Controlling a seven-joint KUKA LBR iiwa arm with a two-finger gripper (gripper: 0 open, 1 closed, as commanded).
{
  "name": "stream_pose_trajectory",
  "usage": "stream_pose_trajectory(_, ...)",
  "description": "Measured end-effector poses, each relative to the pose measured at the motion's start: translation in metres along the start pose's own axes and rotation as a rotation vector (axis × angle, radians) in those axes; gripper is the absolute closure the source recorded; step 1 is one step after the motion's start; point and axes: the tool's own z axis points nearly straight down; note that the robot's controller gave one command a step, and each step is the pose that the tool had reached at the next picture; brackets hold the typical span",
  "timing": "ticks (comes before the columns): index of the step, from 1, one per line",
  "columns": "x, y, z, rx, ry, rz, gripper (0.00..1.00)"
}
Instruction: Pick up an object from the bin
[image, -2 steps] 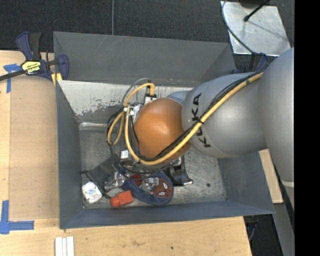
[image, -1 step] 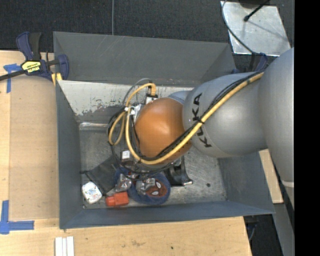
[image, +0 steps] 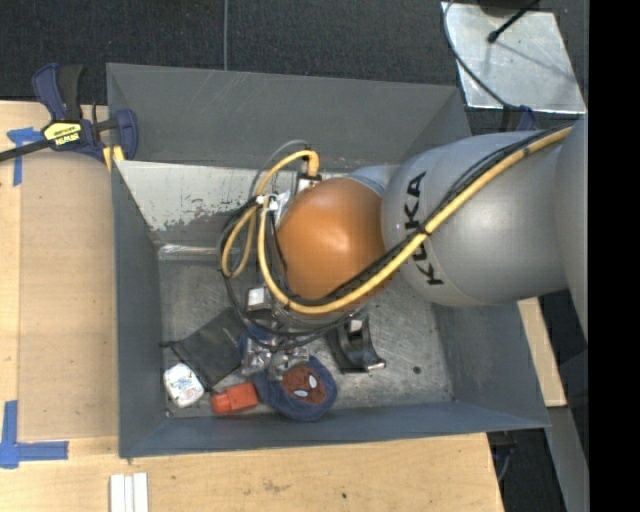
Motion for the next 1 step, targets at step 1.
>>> stream_pose_trajectory(1, -0.0012, -0.0029, -0.0722, 0.002, 0.000, 0.003, 1.00)
